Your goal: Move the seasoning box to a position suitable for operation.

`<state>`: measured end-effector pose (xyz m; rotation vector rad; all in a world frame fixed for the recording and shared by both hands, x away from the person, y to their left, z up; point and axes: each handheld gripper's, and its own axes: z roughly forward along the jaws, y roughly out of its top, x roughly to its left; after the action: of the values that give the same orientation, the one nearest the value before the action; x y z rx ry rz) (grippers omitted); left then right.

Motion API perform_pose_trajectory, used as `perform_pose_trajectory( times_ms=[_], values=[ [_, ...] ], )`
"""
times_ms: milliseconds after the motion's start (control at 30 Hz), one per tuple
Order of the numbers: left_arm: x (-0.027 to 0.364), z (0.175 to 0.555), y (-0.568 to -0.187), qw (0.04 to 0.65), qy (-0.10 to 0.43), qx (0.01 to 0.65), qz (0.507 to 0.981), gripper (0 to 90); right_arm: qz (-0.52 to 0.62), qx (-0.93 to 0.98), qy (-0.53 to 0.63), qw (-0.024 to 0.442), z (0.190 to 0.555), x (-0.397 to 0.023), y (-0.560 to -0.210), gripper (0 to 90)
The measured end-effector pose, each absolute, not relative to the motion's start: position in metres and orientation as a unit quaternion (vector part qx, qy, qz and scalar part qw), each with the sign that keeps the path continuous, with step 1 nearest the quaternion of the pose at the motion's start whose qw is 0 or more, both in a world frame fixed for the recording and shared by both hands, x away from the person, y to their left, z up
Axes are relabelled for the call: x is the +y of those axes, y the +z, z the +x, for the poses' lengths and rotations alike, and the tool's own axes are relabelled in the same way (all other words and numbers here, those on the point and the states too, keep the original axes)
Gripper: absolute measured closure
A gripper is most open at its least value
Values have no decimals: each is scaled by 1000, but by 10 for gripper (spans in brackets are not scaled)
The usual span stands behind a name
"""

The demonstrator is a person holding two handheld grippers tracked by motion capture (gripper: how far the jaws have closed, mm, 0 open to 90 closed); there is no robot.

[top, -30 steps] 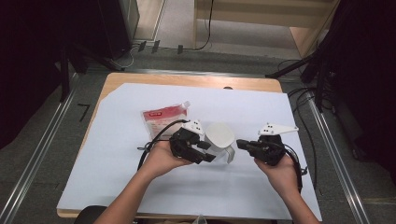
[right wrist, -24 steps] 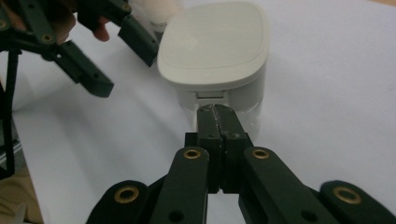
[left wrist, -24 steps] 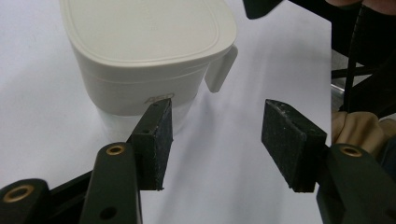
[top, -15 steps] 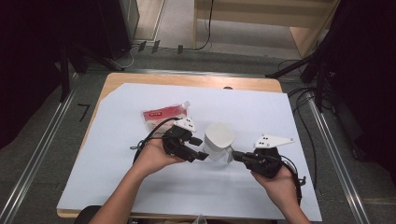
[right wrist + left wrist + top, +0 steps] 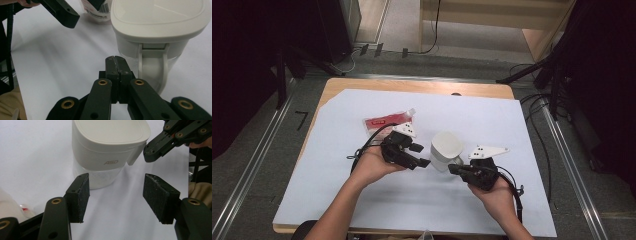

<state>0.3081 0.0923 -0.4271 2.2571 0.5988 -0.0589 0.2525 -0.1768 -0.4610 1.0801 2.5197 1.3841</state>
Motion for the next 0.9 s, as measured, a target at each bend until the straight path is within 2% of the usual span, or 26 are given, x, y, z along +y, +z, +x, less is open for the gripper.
perform_pose_trajectory(
  times_ms=[400,900],
  values=[
    [97,311,-429,395,-18,245,885,393,351,827,438,39,257,-179,-467,900],
    [97,311,-430,389,-13,248,887,397,385,816,430,41,269,-206,-468,900]
  ],
)
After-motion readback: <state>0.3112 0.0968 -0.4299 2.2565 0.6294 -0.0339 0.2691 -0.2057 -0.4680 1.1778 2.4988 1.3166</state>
